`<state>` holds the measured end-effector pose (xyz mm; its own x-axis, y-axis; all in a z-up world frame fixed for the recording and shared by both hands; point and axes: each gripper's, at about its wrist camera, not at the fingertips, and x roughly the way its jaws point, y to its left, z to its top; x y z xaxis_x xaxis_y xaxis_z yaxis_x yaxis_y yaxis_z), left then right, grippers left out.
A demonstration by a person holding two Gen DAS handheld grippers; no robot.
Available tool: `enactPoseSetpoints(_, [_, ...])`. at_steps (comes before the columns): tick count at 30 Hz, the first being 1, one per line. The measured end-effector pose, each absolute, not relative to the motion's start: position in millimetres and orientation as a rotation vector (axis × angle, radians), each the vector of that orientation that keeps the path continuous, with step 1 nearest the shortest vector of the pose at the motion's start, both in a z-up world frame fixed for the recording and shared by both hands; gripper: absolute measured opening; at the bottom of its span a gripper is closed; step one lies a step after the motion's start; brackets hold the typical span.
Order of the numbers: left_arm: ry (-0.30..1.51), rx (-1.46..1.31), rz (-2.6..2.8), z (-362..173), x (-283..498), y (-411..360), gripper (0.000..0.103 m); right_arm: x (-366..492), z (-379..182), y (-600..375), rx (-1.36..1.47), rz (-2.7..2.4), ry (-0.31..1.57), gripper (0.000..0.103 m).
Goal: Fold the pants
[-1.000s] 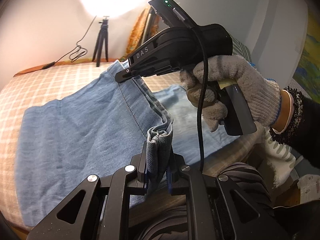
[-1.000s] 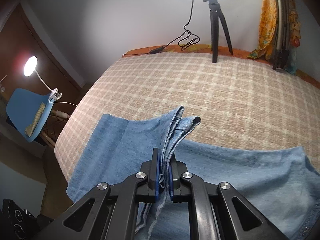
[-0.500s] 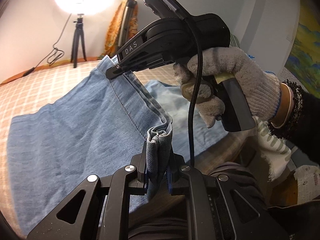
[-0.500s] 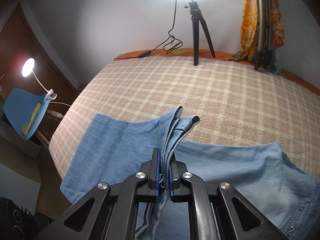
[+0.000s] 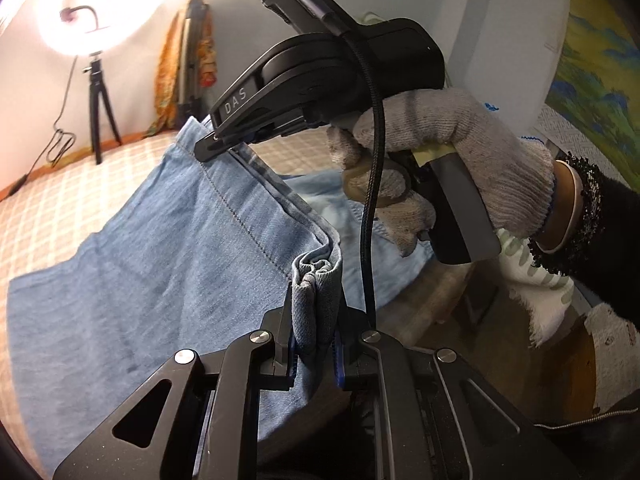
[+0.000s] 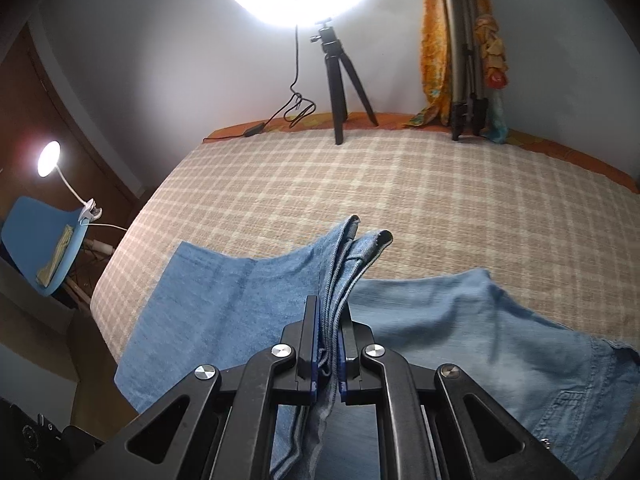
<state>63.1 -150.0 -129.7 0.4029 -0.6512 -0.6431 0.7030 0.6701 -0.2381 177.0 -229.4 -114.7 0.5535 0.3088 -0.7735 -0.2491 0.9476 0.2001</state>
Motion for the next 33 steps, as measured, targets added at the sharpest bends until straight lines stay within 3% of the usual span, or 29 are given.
enactPoseSetpoints(33, [0.796, 0.134, -1.134, -112, 72, -272, 0.011, 135, -81, -397, 0.131, 0.087, 0.843, 0.004])
